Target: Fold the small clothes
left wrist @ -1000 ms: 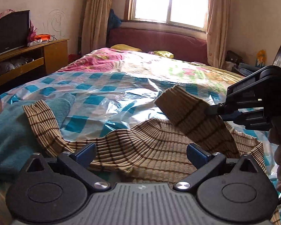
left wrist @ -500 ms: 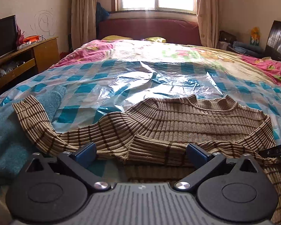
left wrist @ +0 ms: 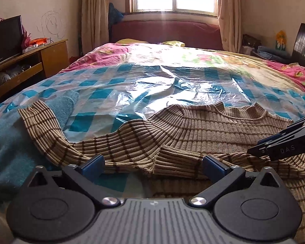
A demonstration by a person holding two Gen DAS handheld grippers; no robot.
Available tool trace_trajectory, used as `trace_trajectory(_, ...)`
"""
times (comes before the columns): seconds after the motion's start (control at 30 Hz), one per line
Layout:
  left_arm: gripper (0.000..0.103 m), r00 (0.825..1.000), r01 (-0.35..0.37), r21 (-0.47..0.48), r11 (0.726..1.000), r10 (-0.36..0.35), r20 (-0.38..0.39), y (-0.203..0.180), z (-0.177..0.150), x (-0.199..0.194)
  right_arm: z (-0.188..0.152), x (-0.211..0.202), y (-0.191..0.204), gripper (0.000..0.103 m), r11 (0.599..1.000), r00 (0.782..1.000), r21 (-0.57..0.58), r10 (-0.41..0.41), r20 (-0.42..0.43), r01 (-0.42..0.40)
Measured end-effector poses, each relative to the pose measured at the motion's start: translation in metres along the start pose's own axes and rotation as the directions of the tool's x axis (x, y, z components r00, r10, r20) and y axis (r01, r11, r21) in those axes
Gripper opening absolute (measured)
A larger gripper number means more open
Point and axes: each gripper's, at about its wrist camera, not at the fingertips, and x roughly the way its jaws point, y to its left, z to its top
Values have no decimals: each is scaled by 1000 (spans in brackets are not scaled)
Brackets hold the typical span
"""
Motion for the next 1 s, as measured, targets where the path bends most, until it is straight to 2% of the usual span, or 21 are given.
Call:
trace_trajectory(0.1,103,1000,3,-6,1000,-3,-5,7,1,-3,8,0,21,31,991,992,-38,126,21,-125)
trace_trajectory(0.23,103,1000,-6,3,1000,6,4,17,0,-12,11,3,55,36,958,965,-118,263,10,-260)
trace_trajectory(0.33,103,1000,-17,-1,1000,17,4,26,-1,-19,13,14,73,38,956,971,-176,238,-2,-234)
trace_trajectory(0.47,103,1000,-13,-23,1000,13,4,33,-5,-22,21,20,75,38,953,964,-151,265,3,-261)
trace_trajectory(0.53,103,1000,-9,-23,1000,9,-10,32,-5,-19,23,26,78,36,955,967,-155,252,-26,-253)
trace_trajectory(0.6,103,1000,-2,-25,1000,2,-9,31,-5,-18,21,32,81,19,955,967,-157,245,-66,-252)
trace_trajectory(0.67,103,1000,5,-27,1000,-5,6,31,-5,-21,20,32,77,12,961,967,-118,240,-83,-249)
trace_trajectory(0.77,103,1000,16,-36,999,-16,23,32,-4,-23,29,12,49,10,974,974,22,226,-7,-226)
trace_trajectory(0.87,103,999,31,-42,999,-29,43,31,-1,-25,46,-26,9,10,968,979,177,156,134,-178)
trace_trajectory(0.93,103,997,42,-47,998,-39,63,28,1,-26,54,-55,-10,10,963,970,237,68,234,-125)
trace_trajectory(1.0,103,996,48,-49,998,-44,77,27,3,-27,62,-72,-12,11,972,955,222,6,296,-74)
